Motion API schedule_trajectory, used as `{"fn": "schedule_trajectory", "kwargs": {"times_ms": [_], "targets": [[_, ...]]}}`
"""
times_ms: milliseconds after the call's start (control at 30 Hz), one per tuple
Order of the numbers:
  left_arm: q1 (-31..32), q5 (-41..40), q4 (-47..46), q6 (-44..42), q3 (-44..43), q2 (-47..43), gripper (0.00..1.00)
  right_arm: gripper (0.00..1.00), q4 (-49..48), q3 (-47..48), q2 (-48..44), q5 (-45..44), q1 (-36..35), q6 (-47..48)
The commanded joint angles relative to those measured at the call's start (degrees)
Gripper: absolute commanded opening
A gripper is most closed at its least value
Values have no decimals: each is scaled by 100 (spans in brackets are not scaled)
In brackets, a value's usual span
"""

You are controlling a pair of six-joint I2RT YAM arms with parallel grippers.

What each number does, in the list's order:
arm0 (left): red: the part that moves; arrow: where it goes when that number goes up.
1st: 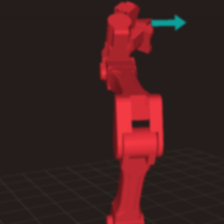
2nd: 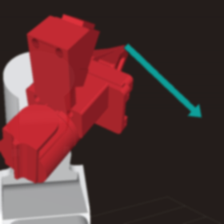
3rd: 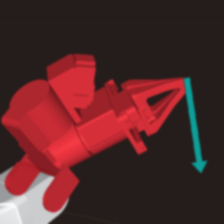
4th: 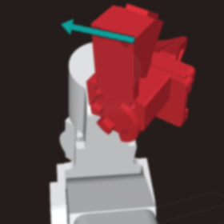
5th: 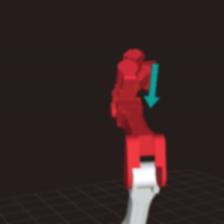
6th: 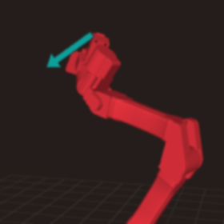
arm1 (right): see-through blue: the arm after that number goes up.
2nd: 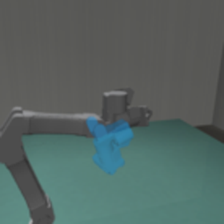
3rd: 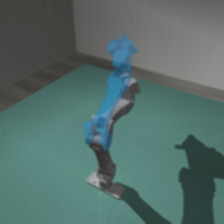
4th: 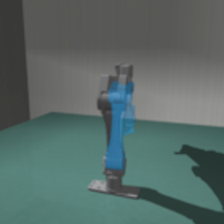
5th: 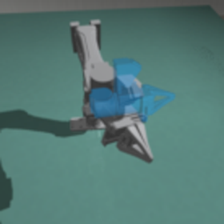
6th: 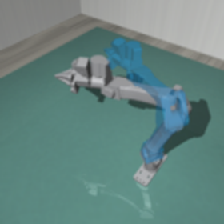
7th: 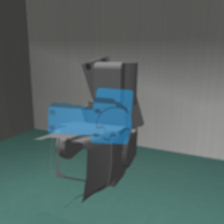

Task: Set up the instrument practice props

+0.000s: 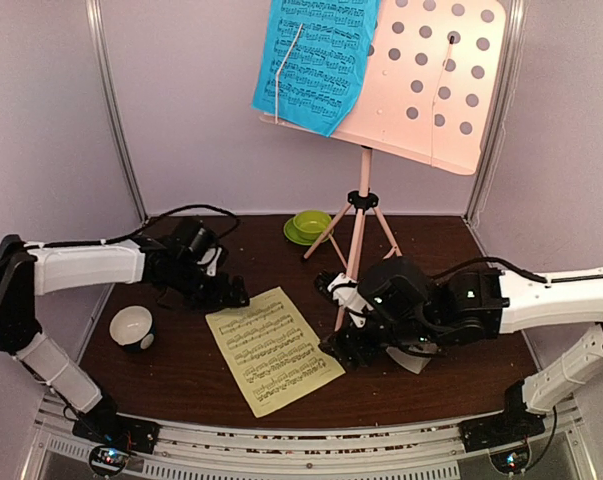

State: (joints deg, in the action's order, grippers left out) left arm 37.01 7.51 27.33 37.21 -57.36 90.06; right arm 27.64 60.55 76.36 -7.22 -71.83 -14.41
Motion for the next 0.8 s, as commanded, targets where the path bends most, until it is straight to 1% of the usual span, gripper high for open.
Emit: {"fn": "schedule_trajectory", "kwargs": {"times_ms": [0,67,167,267,367,467,600,767], "targets": [[-699,456,-225,-352,448,-625,97,66,-93,605,635,31,-67,96],[-993,613,-372,-343,717,-668,97,56,86,967,1078,-25,-83,116],[-1351,872,-690,-299,1013,-653,97,44,224,1433,1691,-189,-93,164],[-1576,1001,-895,-318,1123,-463,97,33,331,1898,2272,-363,-82,254],[-1700,1129,-1145,-277,1180,-160,96,26,589,2461,2993,-474,-52,399],[-1749,1190,-1392,-203,1239,76,95,21,835,2872,3546,-573,27,464],[-1761,1309,-1621,-172,1282,303,93,9,824,3060,4002,-565,216,476],[-1760,1429,-1846,-191,1307,551,90,4,885,3274,4493,-361,425,680]]}}
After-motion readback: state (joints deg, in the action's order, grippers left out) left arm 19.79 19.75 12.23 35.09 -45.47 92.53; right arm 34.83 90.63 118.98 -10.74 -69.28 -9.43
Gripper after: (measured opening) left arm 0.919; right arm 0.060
